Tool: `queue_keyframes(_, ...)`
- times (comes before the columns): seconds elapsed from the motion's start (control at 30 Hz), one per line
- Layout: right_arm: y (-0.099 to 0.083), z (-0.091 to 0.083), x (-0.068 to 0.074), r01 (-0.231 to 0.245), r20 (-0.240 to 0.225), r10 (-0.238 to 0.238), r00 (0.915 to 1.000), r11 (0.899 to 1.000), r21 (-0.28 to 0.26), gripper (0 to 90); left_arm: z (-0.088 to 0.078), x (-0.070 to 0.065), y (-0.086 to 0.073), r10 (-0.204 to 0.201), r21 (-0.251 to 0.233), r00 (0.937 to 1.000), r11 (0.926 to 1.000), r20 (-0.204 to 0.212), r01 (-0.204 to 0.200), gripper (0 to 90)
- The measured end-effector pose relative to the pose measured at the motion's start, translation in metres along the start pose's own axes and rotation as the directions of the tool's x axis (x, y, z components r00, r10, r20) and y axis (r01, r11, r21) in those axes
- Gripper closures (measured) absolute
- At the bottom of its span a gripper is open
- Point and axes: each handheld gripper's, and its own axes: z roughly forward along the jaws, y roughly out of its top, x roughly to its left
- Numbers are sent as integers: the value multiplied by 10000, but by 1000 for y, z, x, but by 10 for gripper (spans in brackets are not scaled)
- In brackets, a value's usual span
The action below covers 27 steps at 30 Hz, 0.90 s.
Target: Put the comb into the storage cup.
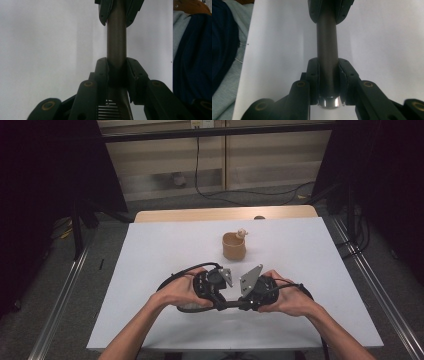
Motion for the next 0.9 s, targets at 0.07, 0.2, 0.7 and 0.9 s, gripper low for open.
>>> queue_keyframes(0.07, 0, 0, -1, -95, -58, 95, 9999, 10000, -28, 728, -1, 1, 0, 7, 13, 9999, 10000, 162, -8, 722)
queue_keyframes(0.2, -1, -1, -2, -294, -202, 291, 9994, 9995, -130, 729, 0, 1, 0, -115, -137, 9999, 9998, -68, 114, 710)
queue_keyframes(0.7, -6, -9, -3, -763, -205, 755, 9969, 9963, -386, 729, -12, 5, -1, -1003, -1933, 9850, 9785, -1401, 722, 160)
queue_keyframes(0.9, -10, -13, -4, -987, -40, 986, 9951, 9937, -537, 729, -19, 6, -12, -1207, -2691, 9804, 9602, -1559, 755, 57)
